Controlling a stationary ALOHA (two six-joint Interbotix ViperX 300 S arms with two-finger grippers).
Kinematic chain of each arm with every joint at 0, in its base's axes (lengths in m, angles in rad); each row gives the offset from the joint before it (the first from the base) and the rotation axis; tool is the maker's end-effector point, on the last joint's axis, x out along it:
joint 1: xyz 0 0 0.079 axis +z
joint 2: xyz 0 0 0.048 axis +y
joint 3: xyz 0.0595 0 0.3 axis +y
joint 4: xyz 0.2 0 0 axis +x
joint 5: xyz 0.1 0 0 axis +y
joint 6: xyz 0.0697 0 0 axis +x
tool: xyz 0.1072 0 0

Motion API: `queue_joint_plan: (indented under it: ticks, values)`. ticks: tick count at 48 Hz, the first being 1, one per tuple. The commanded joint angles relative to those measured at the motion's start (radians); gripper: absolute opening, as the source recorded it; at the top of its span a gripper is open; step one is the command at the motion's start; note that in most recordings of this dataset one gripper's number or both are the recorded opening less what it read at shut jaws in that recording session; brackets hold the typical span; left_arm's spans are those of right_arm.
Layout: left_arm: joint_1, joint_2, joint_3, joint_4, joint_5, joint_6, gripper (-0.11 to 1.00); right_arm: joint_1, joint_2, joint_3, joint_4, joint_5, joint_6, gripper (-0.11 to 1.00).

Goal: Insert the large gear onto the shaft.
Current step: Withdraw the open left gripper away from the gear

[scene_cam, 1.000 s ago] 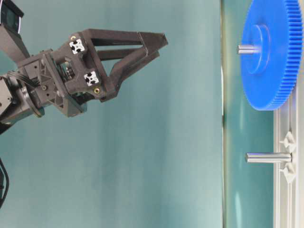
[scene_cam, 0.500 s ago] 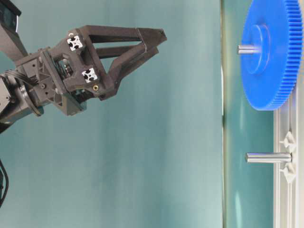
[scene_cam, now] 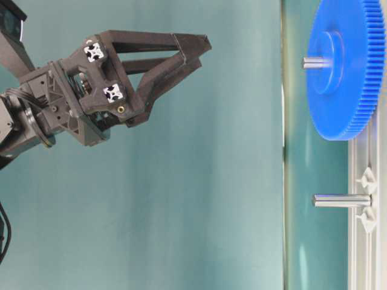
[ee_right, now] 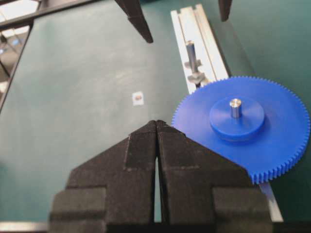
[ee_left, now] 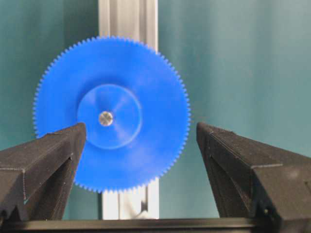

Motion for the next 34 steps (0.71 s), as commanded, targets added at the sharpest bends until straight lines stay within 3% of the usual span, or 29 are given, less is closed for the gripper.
queue_joint_plan:
  ticks: [1,34]
  values:
    - [-0.003,-0.038,-0.009,0.002,-0.005,-0.002,0.89,-0.002,0.008,-0.009,0.0,-0.005,0.011,0.01]
    - [-0.005,-0.029,-0.009,0.002,0.0,-0.003,0.89,-0.002,0.009,-0.008,-0.002,-0.003,0.011,0.01]
